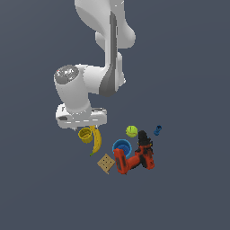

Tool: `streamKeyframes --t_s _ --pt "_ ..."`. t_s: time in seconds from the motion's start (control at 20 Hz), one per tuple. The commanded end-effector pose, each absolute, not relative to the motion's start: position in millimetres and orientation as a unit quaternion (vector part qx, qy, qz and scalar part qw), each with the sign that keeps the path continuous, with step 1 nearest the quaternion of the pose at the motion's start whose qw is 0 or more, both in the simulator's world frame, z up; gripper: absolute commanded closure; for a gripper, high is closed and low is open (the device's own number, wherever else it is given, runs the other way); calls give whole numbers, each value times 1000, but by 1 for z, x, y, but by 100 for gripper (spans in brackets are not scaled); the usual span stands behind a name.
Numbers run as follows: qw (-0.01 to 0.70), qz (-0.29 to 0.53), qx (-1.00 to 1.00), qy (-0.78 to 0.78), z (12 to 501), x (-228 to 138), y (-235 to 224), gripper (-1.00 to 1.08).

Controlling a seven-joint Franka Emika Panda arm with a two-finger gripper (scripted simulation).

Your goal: Pick up a designated object from a clutter of objects.

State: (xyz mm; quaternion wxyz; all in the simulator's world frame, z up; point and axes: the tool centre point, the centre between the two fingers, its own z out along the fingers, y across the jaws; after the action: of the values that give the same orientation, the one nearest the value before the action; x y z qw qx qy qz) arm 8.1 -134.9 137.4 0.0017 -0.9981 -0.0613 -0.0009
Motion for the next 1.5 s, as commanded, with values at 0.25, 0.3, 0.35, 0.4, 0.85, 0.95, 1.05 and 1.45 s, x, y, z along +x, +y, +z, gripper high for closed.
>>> streamKeyframes --t_s 0.25,0.3,0.35,0.4,0.85,0.95,1.05,1.45 --pt "0 0 -997 -74 101 -1 -154 -92" --pt "0 0 -997 -75 99 -2 -155 -92" --pt "0 0 -997 -76 98 -3 -156 -92" --pt "0 0 -997 -76 97 -3 -156 -92" --pt "0 0 -997 -75 81 -4 -156 -92" --pt "0 0 -997 -75 71 -4 -156 -92" --pt "0 0 -997 -76 61 -4 -156 -92" --pt "0 0 -997 -76 46 -3 -156 108"
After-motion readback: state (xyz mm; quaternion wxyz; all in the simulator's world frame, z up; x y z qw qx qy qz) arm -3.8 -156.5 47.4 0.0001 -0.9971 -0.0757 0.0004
